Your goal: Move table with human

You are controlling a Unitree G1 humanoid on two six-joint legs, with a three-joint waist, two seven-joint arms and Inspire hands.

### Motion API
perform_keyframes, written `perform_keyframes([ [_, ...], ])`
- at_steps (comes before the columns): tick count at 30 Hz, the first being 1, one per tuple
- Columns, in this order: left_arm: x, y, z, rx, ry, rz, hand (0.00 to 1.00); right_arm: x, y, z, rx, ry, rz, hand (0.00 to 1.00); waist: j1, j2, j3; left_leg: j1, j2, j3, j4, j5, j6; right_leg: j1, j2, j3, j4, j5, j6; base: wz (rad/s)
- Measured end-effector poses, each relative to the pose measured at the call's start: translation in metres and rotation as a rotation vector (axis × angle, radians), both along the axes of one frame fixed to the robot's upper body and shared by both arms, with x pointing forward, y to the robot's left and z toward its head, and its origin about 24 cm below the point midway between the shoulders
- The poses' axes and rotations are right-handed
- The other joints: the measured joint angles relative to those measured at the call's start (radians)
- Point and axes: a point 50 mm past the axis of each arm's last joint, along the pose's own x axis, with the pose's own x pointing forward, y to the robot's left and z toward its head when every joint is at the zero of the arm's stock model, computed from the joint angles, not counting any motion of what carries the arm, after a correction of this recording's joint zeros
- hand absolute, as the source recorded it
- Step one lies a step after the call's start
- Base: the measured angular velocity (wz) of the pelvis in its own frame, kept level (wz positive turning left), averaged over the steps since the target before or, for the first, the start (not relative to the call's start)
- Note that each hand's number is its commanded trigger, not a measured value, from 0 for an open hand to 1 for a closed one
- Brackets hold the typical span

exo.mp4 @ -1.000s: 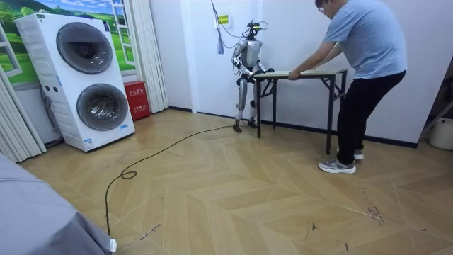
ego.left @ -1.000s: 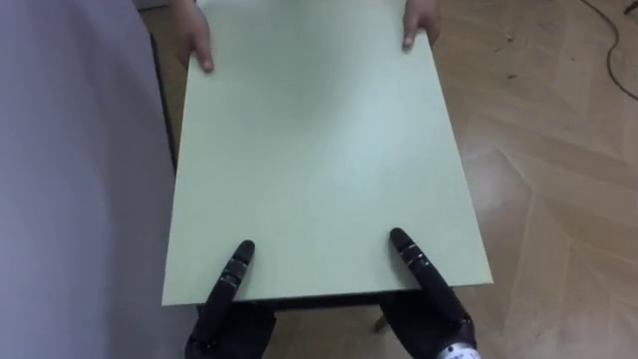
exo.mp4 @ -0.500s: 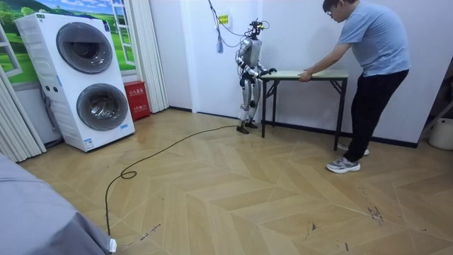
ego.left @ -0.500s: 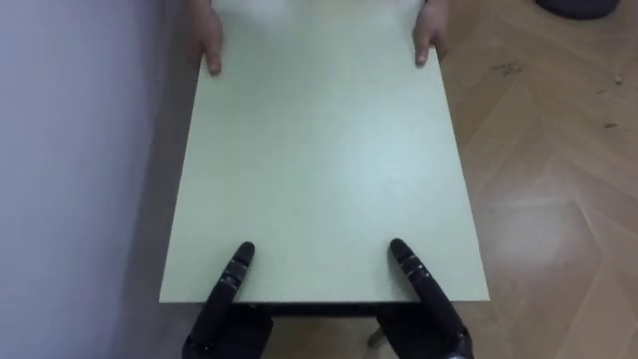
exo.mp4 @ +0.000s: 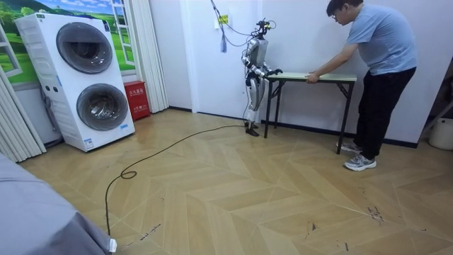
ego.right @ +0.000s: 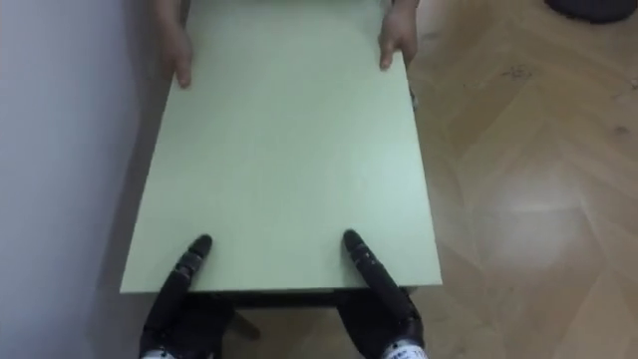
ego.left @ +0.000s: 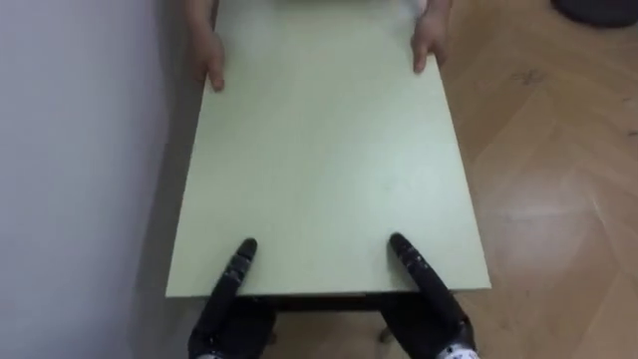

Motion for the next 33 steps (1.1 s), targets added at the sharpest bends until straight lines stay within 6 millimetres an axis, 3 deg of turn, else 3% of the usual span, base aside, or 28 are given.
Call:
perform_keyframes([
  [3,-0.001,-0.001,-0.001,0.001,0.010,-0.003,1.00,-0.002,-0.001,-0.001,0.003,0.014,-0.005,1.00,-0.030,0.000,0.0003,-0.025,-0.015,0.023,0.076,0.000,-0.001,0.030,-0.030,0.008,-0.006,0.005,0.008,0.39],
  [4,0.001,-0.003,-0.003,0.007,0.017,-0.016,1.00,-0.004,-0.002,-0.002,0.005,0.024,-0.012,1.00,-0.042,-0.011,0.0074,-0.074,-0.024,0.056,0.203,0.006,-0.012,0.056,-0.052,0.057,-0.027,0.011,0.023,0.63],
  [5,0.005,-0.006,-0.005,0.009,0.018,-0.025,1.00,-0.006,-0.004,-0.003,0.005,0.031,-0.028,1.00,-0.041,-0.037,0.0193,-0.146,-0.020,0.074,0.278,-0.014,-0.019,0.076,-0.082,0.142,-0.043,0.009,0.074,0.67],
  [6,0.009,-0.013,-0.002,0.009,-0.012,-0.017,1.00,-0.003,-0.007,0.000,0.010,0.010,-0.041,1.00,-0.054,-0.010,0.0120,-0.176,0.054,0.070,0.165,-0.020,0.001,0.045,-0.068,0.162,-0.014,-0.013,0.113,0.30],
  [7,0.012,-0.017,0.001,0.013,-0.035,-0.015,1.00,-0.001,-0.009,0.003,0.009,-0.007,-0.052,1.00,-0.047,-0.009,0.0116,-0.177,0.046,0.080,0.165,-0.028,0.034,0.024,-0.071,0.171,0.005,-0.034,0.130,0.00],
  [8,0.015,-0.021,0.003,0.008,-0.038,-0.015,1.00,0.001,-0.012,0.005,-0.001,-0.016,-0.064,1.00,-0.033,-0.018,0.0101,-0.175,0.035,0.102,0.161,-0.025,0.048,0.020,-0.076,0.155,0.007,-0.049,0.136,-0.30],
  [11,0.013,-0.020,0.002,0.014,-0.018,-0.034,1.00,0.000,-0.016,0.004,-0.019,-0.010,-0.066,1.00,-0.002,-0.022,0.0103,-0.136,0.027,0.104,0.132,-0.025,0.048,0.038,-0.076,0.134,0.003,-0.053,0.132,-0.17],
  [16,0.010,-0.019,0.001,0.017,-0.009,-0.040,1.00,-0.001,-0.017,0.003,-0.016,0.007,-0.055,1.00,-0.001,-0.024,0.0105,-0.113,0.028,0.106,0.108,-0.022,0.043,0.062,-0.062,0.132,-0.019,-0.055,0.127,-0.02],
  [33,0.007,-0.016,-0.001,0.035,0.002,-0.054,1.00,-0.007,-0.015,-0.001,-0.002,0.036,-0.057,1.00,-0.003,-0.033,0.0144,-0.082,0.029,0.106,0.092,-0.021,0.041,0.093,-0.061,0.108,-0.036,-0.054,0.125,0.00],
])
